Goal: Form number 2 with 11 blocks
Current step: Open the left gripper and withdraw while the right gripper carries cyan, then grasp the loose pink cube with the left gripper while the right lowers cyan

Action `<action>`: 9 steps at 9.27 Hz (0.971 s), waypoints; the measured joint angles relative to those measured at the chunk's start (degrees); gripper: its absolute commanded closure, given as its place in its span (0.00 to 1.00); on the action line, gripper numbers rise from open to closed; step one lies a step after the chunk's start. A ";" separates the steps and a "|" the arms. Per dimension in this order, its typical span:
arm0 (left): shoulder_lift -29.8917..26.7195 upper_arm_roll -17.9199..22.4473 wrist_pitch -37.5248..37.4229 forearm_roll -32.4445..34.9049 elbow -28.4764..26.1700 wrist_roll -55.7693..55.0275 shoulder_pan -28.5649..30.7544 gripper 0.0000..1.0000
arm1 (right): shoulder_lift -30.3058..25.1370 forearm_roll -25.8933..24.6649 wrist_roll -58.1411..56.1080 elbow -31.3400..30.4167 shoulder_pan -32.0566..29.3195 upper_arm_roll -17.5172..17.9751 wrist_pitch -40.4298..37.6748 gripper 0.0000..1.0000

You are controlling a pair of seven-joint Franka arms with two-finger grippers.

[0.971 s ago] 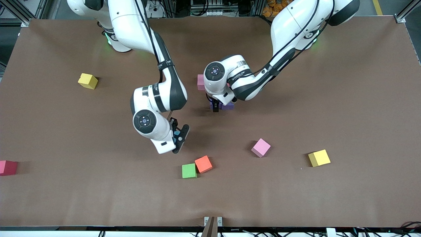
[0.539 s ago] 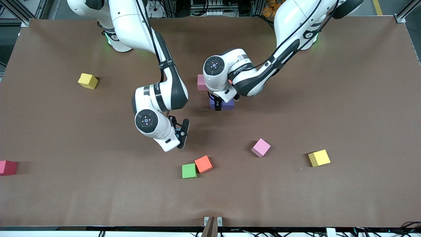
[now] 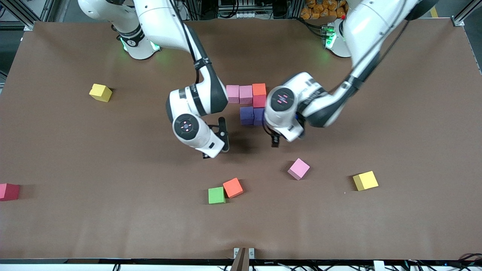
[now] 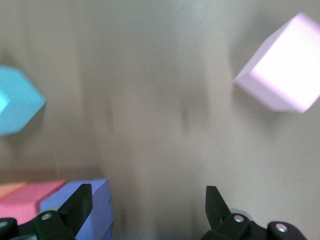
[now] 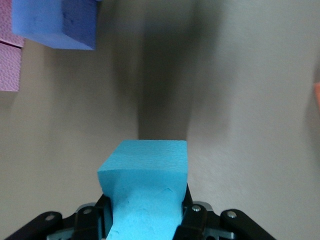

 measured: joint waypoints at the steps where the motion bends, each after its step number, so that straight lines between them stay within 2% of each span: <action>1: 0.01 0.18 0.01 0.00 1.28 6.99 2.24 0.00 | -0.90 -0.21 0.00 -1.56 1.63 0.03 0.17 1.00; 3: 0.10 0.84 -0.02 0.00 3.53 21.16 5.80 0.00 | -2.74 -0.89 0.21 -3.93 4.83 0.13 0.25 1.00; 5: 0.67 2.71 0.02 -0.02 4.24 31.77 6.48 0.00 | -4.79 -3.08 1.84 -5.95 9.12 0.12 0.59 1.00; 7: 3.93 3.29 0.18 -0.02 6.48 36.48 6.41 0.00 | -6.38 -5.14 2.51 -8.67 12.61 -0.01 2.50 1.00; 9: 7.32 5.62 1.76 -0.02 9.04 37.15 5.14 0.00 | -6.67 -8.48 3.08 -9.77 13.28 -0.54 3.12 1.00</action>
